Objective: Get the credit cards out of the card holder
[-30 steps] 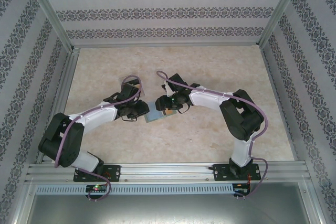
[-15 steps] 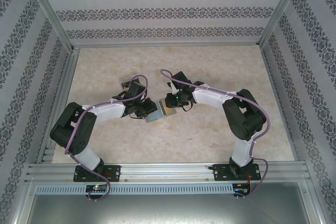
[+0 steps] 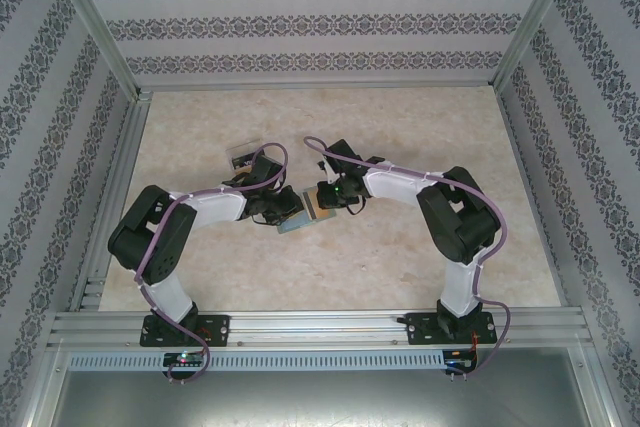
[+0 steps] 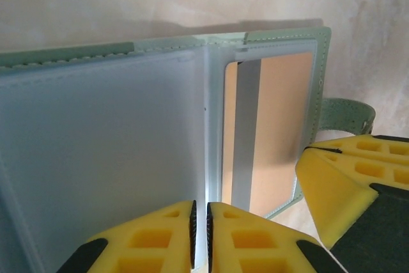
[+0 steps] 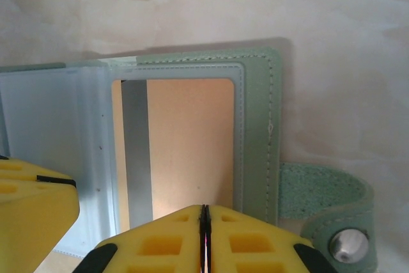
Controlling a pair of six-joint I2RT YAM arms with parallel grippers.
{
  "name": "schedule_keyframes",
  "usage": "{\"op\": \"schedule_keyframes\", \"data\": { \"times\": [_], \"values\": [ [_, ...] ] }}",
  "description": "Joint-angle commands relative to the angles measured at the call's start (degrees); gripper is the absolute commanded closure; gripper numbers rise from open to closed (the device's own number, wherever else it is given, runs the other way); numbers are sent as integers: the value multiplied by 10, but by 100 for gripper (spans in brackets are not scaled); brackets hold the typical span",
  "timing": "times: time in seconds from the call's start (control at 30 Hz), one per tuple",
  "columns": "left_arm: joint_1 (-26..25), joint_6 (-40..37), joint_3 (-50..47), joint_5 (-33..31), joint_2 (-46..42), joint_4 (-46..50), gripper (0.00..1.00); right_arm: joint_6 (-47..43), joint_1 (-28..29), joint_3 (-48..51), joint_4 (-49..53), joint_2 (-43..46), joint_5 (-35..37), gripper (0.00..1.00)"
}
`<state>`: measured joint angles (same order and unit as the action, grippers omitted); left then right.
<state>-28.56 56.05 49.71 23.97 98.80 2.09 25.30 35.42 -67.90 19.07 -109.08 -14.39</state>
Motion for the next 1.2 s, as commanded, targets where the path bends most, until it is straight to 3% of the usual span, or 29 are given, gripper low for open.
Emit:
{"op": "schedule_keyframes", "data": {
  "times": [0.0,0.67,1.17],
  "values": [
    [-7,13,13,4,9,-20,85,4,9,4,-2,-14,-15,87],
    [-7,21,5,-2,8,-31,85,14,26,1,-5,-21,-30,86],
    [-7,9,-4,-21,12,-4,86,-9,-4,-10,21,0,-7,82]
  ]
}}
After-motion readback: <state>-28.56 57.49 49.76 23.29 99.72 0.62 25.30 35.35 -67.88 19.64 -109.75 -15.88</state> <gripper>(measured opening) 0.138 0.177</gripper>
